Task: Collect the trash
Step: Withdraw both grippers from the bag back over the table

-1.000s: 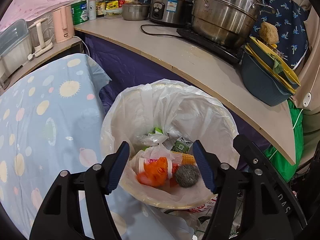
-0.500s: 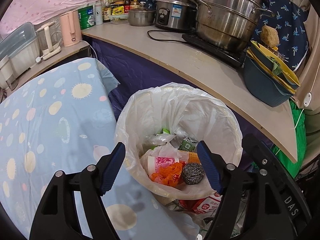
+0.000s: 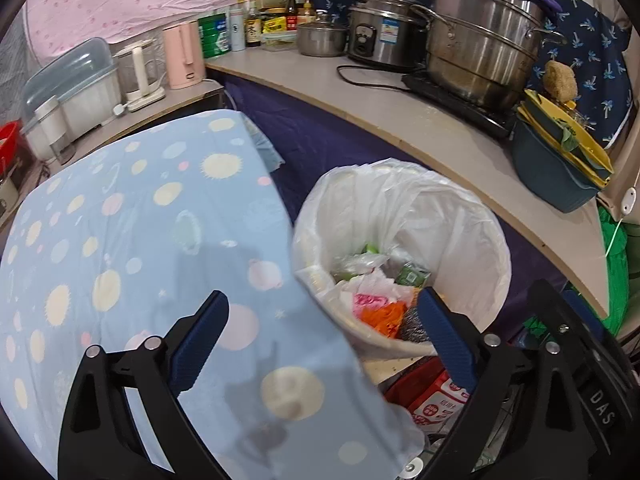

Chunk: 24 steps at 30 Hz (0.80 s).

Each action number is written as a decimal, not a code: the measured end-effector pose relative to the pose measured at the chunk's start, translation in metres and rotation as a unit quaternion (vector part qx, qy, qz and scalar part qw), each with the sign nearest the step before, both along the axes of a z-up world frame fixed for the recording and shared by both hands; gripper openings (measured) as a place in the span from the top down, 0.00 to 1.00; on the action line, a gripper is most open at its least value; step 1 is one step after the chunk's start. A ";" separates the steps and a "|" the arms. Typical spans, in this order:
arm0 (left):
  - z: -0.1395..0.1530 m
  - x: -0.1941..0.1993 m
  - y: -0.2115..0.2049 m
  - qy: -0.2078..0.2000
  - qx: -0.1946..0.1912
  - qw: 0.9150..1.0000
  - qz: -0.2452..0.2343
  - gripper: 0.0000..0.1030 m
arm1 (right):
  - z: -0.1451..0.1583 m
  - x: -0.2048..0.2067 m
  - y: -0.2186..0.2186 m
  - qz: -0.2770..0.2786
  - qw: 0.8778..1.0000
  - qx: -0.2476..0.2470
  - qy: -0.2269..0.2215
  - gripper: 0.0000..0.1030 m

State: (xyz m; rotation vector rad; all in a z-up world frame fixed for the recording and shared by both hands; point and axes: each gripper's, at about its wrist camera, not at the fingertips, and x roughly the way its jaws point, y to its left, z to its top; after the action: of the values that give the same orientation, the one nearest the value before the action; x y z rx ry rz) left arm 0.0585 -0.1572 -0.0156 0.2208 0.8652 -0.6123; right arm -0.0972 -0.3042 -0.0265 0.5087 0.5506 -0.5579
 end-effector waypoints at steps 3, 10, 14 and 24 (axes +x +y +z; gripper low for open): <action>-0.003 -0.004 0.010 -0.004 0.015 1.000 0.011 0.11 | 0.001 -0.004 0.009 -0.005 0.999 -0.020 0.029 0.25; -0.010 -0.015 0.029 0.002 0.033 0.999 0.026 0.11 | 0.002 -0.015 0.025 0.001 0.998 -0.031 0.058 0.19; -0.012 -0.019 0.039 0.007 0.037 0.999 0.035 0.11 | 0.000 -0.018 0.033 0.008 0.997 -0.030 0.067 0.19; -0.012 -0.026 0.045 0.003 0.042 0.998 0.036 0.11 | -0.001 -0.019 0.043 0.017 0.996 -0.033 0.075 0.19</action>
State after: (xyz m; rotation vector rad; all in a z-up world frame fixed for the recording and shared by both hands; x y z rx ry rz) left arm 0.0322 -0.1125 -0.0271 0.2628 0.9012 -0.5106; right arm -0.1162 -0.2612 -0.0273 0.3953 0.6806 -0.5823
